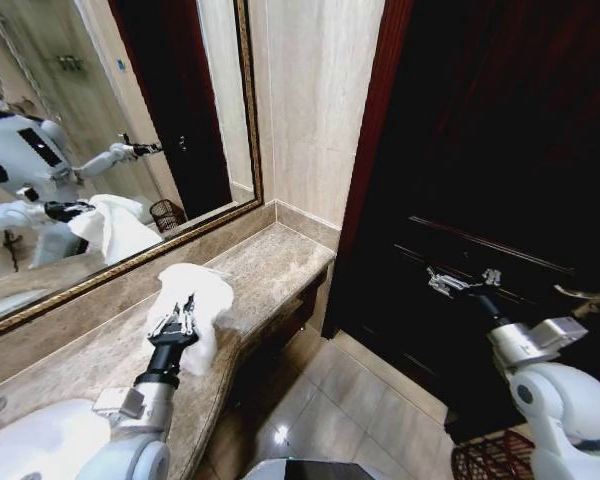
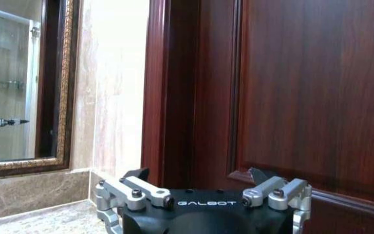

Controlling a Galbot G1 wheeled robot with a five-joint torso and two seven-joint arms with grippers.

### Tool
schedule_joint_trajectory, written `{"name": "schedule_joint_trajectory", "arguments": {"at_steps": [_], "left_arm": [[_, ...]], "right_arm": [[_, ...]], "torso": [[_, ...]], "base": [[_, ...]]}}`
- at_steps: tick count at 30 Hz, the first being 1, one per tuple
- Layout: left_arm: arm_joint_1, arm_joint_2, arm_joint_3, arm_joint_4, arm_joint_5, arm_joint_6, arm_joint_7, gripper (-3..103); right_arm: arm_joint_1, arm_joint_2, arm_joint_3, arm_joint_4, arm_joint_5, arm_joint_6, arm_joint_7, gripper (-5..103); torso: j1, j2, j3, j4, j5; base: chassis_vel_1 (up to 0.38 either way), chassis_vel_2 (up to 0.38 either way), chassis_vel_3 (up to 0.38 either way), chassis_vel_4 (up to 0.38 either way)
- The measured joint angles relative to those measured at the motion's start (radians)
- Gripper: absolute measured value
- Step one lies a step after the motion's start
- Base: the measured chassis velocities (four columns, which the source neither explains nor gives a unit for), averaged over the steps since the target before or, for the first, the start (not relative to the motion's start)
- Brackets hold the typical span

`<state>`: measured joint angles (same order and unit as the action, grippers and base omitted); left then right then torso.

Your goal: Discard the used towel into the hamper.

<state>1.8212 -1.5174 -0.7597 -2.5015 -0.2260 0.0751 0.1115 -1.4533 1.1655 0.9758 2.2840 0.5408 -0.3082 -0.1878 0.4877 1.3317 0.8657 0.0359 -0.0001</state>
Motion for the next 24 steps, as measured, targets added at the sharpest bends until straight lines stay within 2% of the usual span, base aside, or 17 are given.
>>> {"name": "schedule_joint_trajectory", "arguments": {"at_steps": [6, 12, 17, 24], "left_arm": [[-0.016, 0.066, 0.015, 0.001, -0.040, 0.008, -0.009, 7], [-0.010, 0.067, 0.022, 0.001, -0.042, 0.005, -0.019, 7], [-0.020, 0.065, 0.018, 0.001, -0.050, 0.015, -0.024, 7], [-0.019, 0.058, 0.019, 0.001, -0.047, 0.015, -0.030, 7]], "right_arm": [[0.014, -0.004, -0.008, -0.003, -0.004, -0.015, 0.012, 100], [0.023, -0.013, -0.005, -0.010, -0.003, -0.029, 0.020, 100], [0.034, -0.022, -0.004, 0.003, 0.001, -0.077, 0.026, 100], [0.030, -0.029, -0.006, 0.014, 0.008, -0.083, 0.025, 100]], "torso": [[0.000, 0.000, 0.000, 0.0001, 0.0000], [0.000, 0.000, 0.000, 0.0002, 0.0001], [0.000, 0.000, 0.000, 0.0002, 0.0001], [0.000, 0.000, 0.000, 0.0002, 0.0001]], "base": [[0.000, 0.000, 0.000, 0.000], [0.000, 0.000, 0.000, 0.000], [0.000, 0.000, 0.000, 0.000], [0.000, 0.000, 0.000, 0.000]]}}
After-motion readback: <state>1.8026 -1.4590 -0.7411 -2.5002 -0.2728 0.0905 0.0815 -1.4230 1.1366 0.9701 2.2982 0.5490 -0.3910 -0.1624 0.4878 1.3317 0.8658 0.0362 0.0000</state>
